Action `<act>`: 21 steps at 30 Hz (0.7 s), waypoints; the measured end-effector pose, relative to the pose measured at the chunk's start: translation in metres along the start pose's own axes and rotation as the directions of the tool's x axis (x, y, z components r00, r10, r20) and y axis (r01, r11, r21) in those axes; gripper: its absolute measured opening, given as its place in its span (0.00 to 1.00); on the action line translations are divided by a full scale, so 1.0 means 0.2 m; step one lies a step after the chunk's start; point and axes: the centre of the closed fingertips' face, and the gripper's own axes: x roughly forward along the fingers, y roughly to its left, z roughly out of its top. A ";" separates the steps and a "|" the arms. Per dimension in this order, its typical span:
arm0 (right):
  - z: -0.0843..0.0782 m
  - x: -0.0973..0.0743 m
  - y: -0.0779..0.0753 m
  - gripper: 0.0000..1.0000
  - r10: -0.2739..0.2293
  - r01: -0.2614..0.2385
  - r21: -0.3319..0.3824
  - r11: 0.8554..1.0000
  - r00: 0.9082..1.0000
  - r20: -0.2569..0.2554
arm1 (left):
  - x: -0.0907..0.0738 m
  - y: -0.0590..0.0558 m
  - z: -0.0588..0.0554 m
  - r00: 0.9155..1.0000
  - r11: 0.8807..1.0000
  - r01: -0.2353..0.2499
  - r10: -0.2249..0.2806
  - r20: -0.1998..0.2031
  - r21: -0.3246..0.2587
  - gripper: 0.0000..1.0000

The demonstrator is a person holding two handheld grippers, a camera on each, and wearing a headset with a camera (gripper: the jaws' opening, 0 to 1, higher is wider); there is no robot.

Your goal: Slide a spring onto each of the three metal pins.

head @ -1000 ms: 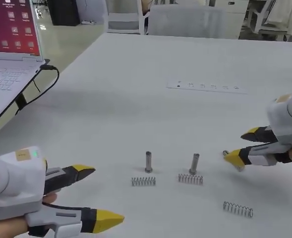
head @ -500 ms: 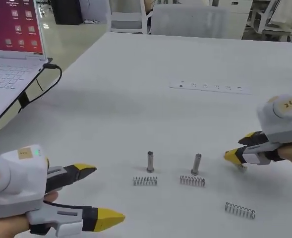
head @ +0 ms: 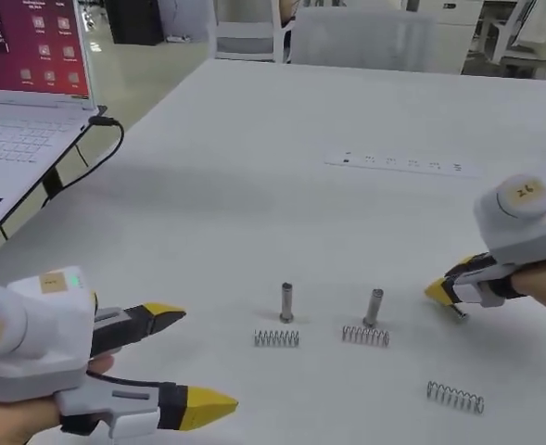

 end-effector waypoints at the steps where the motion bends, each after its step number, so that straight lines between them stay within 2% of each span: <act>1: 0.00 0.00 0.00 0.22 0.000 0.000 0.000 1.000 1.000 -0.001 | 0.00 0.00 0.00 1.000 1.000 -0.001 0.001 -0.002 0.000 0.75; 6: -0.01 0.02 0.00 0.16 -0.003 0.004 0.008 1.000 1.000 -0.019 | 0.00 0.00 -0.01 1.000 1.000 0.000 0.000 -0.004 -0.001 0.75; 21: -0.03 0.05 -0.01 0.09 -0.011 0.012 0.031 0.999 0.999 -0.053 | 0.00 0.00 -0.01 1.000 1.000 0.007 -0.007 -0.005 0.002 0.75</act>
